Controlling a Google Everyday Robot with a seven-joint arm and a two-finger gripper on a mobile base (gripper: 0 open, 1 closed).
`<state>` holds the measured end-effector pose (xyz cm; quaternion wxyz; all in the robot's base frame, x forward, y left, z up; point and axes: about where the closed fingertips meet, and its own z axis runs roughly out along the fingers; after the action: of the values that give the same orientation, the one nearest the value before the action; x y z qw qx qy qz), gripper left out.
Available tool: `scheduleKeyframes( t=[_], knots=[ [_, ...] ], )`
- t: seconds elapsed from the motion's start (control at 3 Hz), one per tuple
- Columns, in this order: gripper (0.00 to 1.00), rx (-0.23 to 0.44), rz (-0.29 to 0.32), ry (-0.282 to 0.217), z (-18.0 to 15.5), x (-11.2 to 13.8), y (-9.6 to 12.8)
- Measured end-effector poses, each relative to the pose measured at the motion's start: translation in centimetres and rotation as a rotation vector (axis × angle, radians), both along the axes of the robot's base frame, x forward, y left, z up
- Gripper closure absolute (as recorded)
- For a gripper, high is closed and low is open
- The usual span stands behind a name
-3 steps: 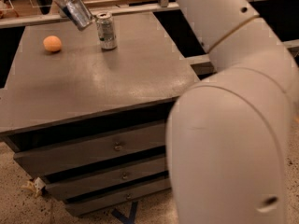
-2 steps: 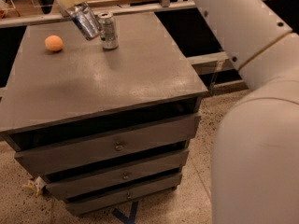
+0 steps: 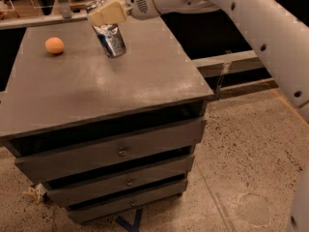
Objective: Place redbull can upright
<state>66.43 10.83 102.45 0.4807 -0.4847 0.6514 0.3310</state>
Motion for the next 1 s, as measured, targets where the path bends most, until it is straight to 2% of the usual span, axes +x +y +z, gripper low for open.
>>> scheduleKeyframes(
  t=[0.33, 1.0],
  knots=[
    [1.0, 0.108, -0.04, -0.031, -0.65, -0.77, -1.43],
    [1.0, 0.124, -0.053, -0.045, -0.18, -0.75, -1.5]
  ],
)
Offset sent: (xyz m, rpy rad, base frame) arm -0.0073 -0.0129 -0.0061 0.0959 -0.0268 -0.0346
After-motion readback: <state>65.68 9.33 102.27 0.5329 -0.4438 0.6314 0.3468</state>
